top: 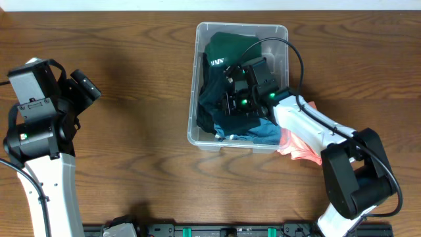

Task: Pack container
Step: 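Lower the dark navy shirt into the bin, release, and withdraw right, then grasp the salmon-pink shirt beside the bin with the right gripper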

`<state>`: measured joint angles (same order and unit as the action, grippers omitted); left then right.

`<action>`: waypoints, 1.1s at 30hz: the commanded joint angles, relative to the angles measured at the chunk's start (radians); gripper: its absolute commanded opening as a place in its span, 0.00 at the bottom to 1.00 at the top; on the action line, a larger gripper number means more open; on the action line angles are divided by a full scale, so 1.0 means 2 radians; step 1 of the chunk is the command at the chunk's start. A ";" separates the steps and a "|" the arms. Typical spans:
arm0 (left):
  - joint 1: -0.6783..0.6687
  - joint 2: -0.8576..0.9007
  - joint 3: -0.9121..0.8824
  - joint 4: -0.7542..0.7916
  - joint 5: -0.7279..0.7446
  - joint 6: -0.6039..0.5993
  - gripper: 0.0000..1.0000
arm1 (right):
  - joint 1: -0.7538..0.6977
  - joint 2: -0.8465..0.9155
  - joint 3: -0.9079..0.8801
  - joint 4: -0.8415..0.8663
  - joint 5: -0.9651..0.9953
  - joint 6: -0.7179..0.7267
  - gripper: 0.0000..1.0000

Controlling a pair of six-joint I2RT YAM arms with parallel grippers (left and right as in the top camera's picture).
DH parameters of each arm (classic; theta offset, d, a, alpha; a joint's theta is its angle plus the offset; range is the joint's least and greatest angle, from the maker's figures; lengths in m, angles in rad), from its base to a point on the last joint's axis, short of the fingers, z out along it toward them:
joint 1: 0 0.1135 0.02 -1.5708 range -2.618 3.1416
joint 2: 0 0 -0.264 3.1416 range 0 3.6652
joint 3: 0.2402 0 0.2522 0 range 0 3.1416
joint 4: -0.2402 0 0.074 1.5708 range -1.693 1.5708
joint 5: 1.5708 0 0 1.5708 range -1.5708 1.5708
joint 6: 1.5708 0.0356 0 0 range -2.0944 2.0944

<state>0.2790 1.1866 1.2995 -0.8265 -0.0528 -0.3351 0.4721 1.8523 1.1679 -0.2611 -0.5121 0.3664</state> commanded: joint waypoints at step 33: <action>0.002 -0.001 0.004 0.000 -0.006 0.006 0.98 | -0.403 -0.226 -0.002 -0.222 0.027 -0.166 0.94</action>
<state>0.2790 1.1866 1.2995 -0.8268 -0.0528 -0.3351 -0.2935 1.3506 1.1671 -0.6865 -0.4984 0.1608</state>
